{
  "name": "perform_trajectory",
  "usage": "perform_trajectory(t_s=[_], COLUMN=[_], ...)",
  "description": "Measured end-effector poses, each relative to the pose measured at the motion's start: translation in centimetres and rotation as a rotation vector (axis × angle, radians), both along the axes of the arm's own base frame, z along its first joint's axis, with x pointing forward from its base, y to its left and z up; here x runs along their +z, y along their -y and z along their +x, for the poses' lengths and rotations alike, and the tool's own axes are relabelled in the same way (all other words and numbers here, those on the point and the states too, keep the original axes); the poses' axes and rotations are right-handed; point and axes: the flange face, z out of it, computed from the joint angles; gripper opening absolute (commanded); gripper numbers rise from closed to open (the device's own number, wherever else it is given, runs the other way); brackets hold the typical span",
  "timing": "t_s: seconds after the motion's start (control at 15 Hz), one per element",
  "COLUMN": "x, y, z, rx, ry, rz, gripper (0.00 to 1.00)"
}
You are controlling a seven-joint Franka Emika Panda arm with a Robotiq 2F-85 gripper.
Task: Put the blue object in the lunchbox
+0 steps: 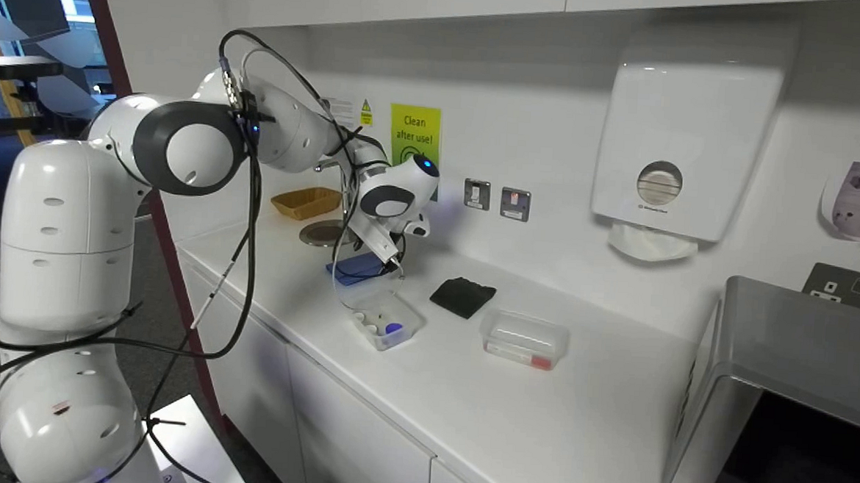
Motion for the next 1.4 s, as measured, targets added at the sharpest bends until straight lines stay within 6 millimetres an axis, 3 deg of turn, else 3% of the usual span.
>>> perform_trajectory(t_s=[1.4], x=[-3.1], y=[-2.2], z=[-0.4], rx=[0.063], ry=[-0.052], rz=[0.017], gripper=[1.0])
